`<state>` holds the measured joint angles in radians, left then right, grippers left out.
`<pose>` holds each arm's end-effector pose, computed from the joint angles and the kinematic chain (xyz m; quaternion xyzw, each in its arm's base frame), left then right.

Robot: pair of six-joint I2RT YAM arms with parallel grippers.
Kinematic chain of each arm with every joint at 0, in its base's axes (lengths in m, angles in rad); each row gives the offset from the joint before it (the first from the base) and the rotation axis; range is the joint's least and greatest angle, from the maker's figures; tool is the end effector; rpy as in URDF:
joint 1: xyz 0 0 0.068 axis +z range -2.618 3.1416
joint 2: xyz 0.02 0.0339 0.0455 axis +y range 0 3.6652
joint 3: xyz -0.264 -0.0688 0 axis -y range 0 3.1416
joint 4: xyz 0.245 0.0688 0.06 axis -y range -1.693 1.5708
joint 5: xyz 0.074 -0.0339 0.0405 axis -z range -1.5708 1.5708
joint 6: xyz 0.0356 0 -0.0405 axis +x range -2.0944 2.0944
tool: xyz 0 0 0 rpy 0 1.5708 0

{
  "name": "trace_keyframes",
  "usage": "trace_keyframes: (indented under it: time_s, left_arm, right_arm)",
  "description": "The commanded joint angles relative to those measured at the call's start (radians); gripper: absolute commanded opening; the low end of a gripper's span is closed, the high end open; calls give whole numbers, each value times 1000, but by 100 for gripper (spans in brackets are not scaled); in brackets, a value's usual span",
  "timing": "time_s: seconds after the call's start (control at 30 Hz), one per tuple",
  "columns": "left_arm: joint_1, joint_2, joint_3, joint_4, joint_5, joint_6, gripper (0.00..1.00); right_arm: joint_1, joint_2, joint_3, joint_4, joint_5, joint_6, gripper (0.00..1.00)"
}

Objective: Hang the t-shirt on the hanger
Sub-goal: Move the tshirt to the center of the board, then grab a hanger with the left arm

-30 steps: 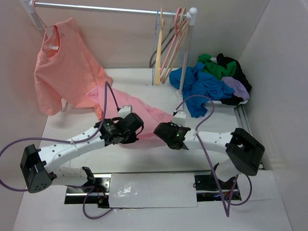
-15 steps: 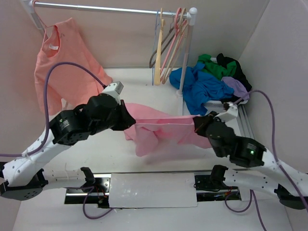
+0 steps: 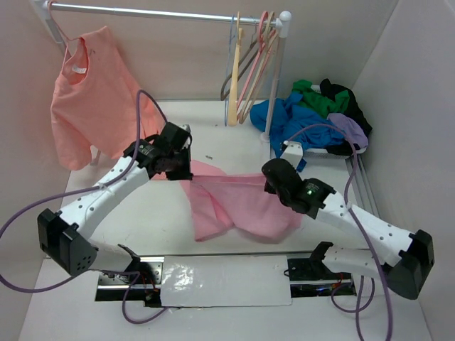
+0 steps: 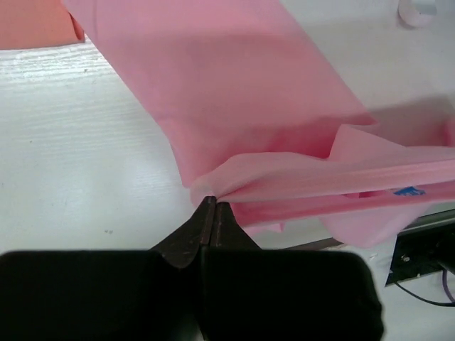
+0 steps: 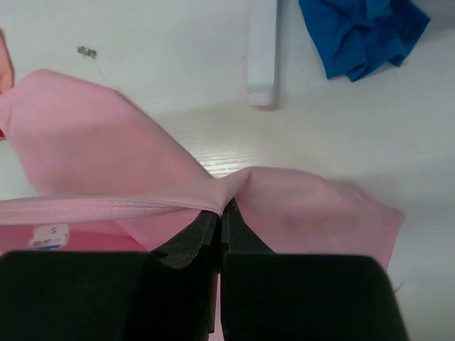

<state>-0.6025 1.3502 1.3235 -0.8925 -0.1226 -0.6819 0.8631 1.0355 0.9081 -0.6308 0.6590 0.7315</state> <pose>0.2291 -0.1523 0.3376 -0.0571 0.9441 -0.1449 0.2906 0.1532 0.1455 0.2987 0.0705 0.8757 0.0599 0.4739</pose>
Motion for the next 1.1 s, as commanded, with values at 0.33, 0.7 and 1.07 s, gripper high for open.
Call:
trace_keyframes:
  time_s: [0.33,0.7,1.07]
  left_arm:
    - [259,72,337,90,264,317,77]
    - [288,363,851,204,382,331,79]
    - [319,530,994,512,526,154,79]
  right_arm:
    - [-165,61,-11,207,-300,-149,0]
    - [-136,38,-2,114,-288,-98,0]
    - [-116,51,21,40,-260,-40,0]
